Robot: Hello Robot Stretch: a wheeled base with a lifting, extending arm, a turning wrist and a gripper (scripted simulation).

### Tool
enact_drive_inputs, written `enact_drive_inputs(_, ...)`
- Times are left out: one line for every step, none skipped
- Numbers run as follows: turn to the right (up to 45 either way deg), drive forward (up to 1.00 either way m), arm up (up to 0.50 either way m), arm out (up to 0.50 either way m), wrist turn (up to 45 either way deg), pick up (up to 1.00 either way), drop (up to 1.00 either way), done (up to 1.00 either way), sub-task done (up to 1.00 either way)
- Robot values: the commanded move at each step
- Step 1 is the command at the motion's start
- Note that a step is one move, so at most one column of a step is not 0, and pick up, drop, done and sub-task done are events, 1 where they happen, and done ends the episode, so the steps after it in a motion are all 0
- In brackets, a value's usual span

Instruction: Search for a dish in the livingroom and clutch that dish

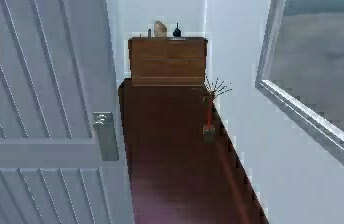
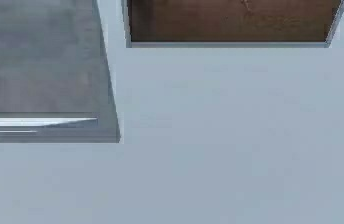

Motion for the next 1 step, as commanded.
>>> enact_drive_inputs(-45.0,0.00,0.00,0.00,0.0,0.00,0.00,0.00,0.00)
